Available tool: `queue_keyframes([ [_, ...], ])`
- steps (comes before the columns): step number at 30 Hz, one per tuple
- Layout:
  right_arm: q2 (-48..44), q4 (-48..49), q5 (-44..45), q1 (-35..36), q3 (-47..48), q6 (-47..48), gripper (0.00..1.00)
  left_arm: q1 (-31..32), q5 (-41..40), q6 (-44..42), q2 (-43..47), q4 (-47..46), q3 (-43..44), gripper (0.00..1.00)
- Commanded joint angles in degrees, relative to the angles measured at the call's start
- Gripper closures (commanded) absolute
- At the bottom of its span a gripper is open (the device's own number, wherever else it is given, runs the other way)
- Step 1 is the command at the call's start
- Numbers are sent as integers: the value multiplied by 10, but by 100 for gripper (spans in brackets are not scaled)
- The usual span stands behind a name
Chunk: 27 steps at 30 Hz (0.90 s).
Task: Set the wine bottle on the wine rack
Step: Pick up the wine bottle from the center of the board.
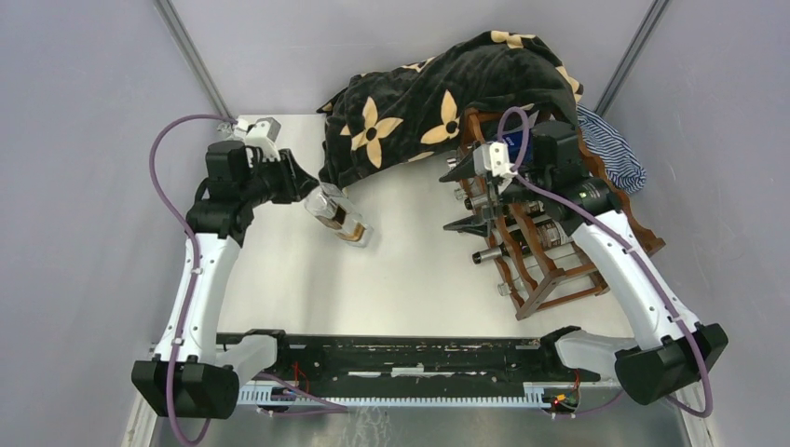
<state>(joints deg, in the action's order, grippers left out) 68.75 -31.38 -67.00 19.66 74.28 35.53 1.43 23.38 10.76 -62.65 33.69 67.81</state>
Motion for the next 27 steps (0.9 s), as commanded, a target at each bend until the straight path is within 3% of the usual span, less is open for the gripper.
queue_keyframes([
  [1,12,-14,34,56,25,27,2,20,161,84,62,-162,-38,98],
  [10,54,20,100,177,-7,25,2,86,266,91,120,-268,-144,98],
  [27,49,146,132,181,-167,-54,2,130,370,151,164,-467,-214,98],
])
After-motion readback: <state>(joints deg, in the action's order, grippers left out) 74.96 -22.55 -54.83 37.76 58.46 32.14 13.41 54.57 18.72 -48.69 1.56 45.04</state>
